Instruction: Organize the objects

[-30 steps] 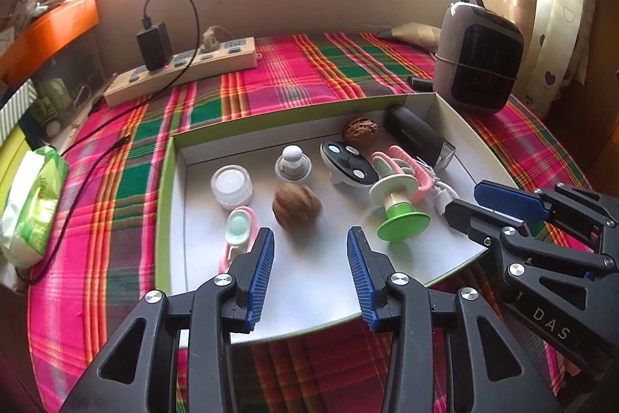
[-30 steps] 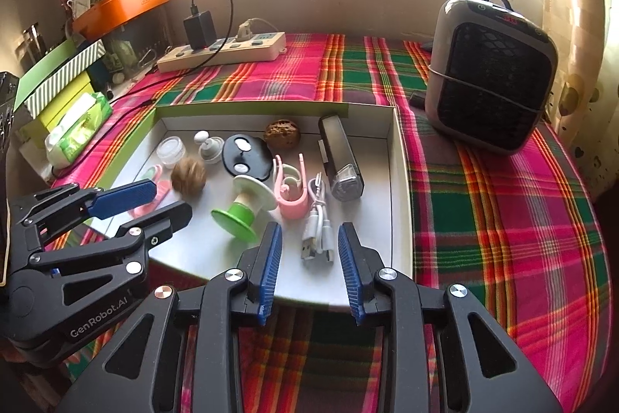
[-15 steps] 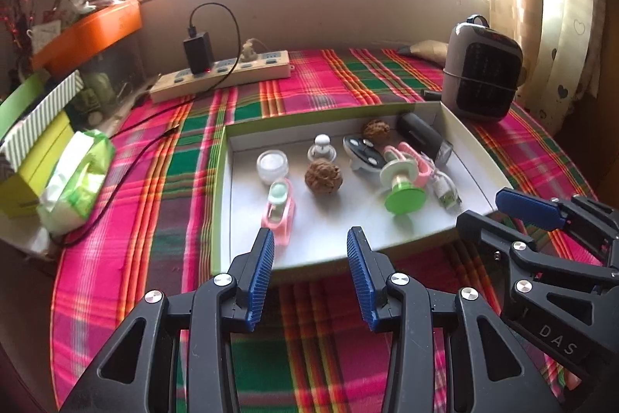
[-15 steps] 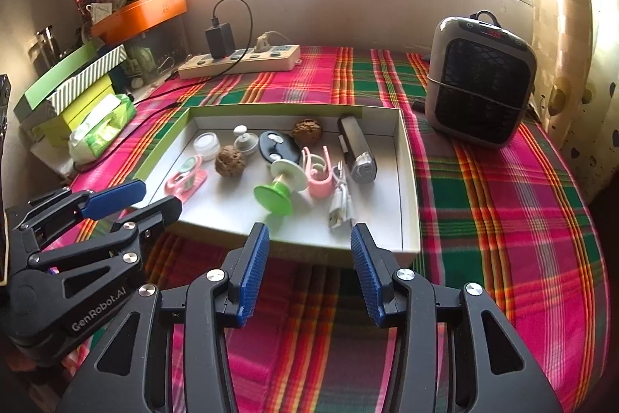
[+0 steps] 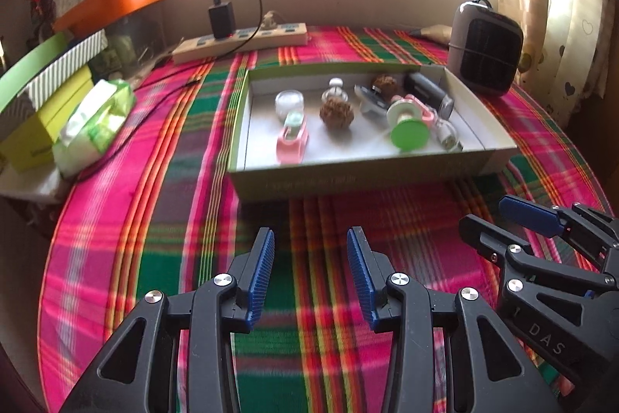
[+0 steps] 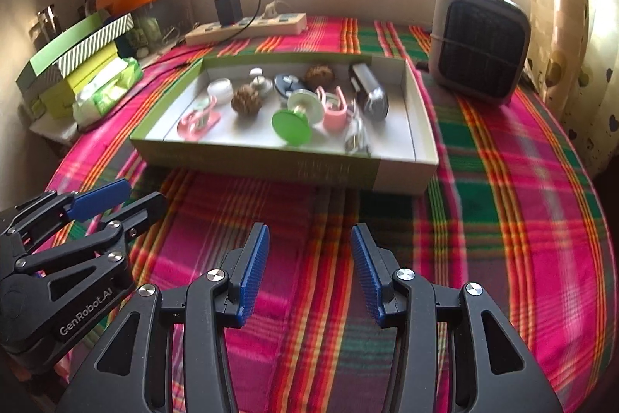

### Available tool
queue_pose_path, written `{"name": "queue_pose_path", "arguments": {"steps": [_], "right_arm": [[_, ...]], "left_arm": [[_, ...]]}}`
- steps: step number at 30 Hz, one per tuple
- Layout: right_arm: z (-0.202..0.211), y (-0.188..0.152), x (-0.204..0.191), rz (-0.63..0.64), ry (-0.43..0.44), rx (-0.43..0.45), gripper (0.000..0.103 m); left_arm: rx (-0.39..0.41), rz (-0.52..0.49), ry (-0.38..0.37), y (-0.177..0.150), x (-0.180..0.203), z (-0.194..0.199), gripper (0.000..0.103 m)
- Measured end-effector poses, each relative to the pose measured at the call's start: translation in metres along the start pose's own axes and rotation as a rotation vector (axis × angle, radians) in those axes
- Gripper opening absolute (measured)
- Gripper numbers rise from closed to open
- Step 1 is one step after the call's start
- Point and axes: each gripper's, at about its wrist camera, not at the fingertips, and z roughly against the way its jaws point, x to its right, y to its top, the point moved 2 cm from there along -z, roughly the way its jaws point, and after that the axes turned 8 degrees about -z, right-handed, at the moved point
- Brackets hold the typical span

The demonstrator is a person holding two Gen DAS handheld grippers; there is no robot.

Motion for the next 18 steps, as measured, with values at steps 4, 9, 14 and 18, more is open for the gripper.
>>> {"name": "queue_pose_path", "arguments": {"steps": [4,9,14,18], "right_arm": [[0.000,-0.007,0.001,-0.003,0.000,-0.014,0.046],[0.000,-0.015,-0.001,0.017,-0.014,-0.028,0.046],[0.004,-0.020,-0.001,0.023,-0.024,-0.028,0.046],[0.006,-0.025,-0.003,0.042,-0.039,-0.021,0.047]], "left_arm": [[-0.024,0.013,0.003,-0.012,0.001,-0.001,0.038],[-0.043,0.013,-0.010,-0.019,0.003,-0.001,0.038],[-0.046,0.019,-0.004,-0.023,0.002,0.000,0.038],[-0.041,0.027,-0.001,-0.026,0.002,0.003,0.038]]}}
